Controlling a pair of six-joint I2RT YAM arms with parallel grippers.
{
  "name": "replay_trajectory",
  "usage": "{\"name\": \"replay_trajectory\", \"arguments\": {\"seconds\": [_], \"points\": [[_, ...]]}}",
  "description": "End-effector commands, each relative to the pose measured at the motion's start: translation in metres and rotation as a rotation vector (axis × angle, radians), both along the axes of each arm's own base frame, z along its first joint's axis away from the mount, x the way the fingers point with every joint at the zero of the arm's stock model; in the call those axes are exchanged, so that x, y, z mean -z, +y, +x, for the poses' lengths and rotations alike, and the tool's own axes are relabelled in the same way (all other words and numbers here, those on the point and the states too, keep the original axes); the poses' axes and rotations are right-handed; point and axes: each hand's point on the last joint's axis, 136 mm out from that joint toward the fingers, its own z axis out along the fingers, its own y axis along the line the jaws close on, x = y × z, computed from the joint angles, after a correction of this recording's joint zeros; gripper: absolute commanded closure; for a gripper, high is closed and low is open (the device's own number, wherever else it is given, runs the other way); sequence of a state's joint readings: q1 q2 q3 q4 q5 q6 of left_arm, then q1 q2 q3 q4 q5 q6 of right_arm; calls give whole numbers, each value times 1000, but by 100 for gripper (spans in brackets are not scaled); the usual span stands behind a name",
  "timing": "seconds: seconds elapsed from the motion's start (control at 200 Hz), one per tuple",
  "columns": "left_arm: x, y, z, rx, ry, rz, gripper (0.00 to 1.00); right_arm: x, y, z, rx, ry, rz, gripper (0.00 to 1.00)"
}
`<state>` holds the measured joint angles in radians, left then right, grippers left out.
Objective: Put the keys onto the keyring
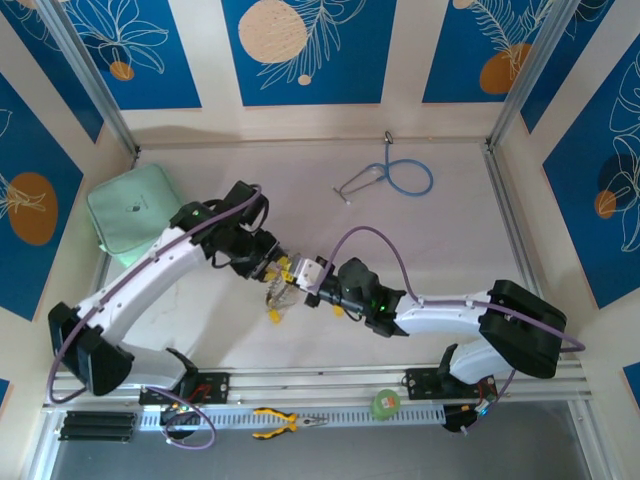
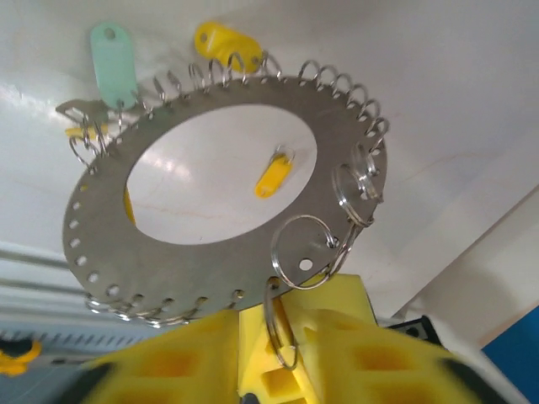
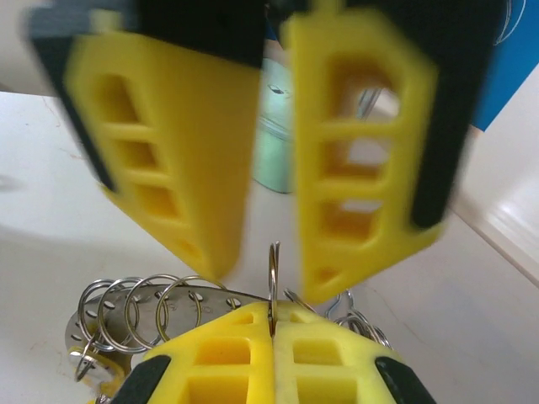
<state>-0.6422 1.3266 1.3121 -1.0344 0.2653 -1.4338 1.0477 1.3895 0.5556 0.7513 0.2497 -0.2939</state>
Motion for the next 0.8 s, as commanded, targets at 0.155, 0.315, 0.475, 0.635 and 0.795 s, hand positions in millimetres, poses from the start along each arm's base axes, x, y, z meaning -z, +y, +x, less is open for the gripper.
{"name": "replay_trajectory", "arguments": {"seconds": [0.155, 0.315, 0.475, 0.635, 0.795], "points": [[-98, 63, 74, 162, -891, 336, 34, -14, -18, -8, -111, 149, 81, 100], [-94, 33, 54, 807, -1363, 498, 42, -17, -33, -12, -191, 243, 68, 100], [-60, -3, 2, 1238, -1743, 399, 57, -15, -41, -18, -250, 246, 24, 100], [-33, -27, -17, 1449, -1834, 259, 62, -18, -45, -28, -316, 194, -13, 100], [-16, -45, -30, 1548, -1858, 116, 59, -22, -47, -34, -351, 184, -30, 100]]}}
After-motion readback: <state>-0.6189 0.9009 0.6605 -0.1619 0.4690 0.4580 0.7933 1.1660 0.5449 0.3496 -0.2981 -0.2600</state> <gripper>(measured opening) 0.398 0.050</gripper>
